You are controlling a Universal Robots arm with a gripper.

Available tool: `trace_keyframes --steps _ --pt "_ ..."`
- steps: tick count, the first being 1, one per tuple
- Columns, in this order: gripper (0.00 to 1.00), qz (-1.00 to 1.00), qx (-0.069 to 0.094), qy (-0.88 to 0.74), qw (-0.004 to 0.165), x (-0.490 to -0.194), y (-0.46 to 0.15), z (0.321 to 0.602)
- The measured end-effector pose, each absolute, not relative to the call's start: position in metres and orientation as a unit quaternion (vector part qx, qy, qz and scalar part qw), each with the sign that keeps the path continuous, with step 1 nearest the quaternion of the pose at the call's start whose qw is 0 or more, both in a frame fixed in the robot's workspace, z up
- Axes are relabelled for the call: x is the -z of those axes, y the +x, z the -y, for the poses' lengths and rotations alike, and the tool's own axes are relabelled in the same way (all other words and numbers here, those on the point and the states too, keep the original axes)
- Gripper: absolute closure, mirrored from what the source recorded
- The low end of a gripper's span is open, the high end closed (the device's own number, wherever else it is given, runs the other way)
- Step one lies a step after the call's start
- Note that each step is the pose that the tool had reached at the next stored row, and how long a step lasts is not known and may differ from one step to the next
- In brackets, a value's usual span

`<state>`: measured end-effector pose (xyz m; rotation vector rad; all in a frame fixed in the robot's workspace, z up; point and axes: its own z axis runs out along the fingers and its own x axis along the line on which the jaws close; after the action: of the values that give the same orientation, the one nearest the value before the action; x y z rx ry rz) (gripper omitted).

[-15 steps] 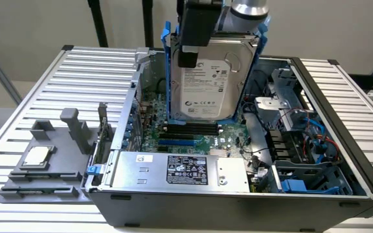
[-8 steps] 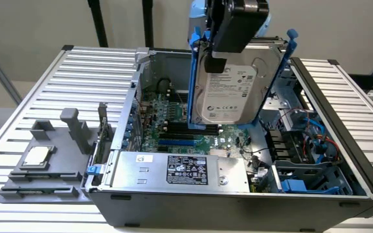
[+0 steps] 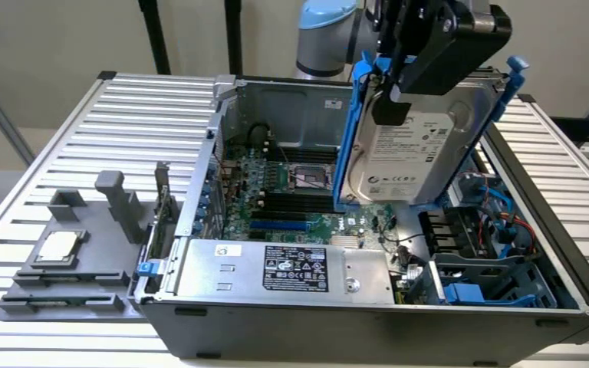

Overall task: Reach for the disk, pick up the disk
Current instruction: 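Pick up the disk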

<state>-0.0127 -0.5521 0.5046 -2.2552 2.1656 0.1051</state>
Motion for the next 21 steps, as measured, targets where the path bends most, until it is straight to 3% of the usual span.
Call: trace_keyframes --steps 21 --pt "0.67 -0.692 -0.038 -0.721 0.003 -0.505 0.067 0.585"
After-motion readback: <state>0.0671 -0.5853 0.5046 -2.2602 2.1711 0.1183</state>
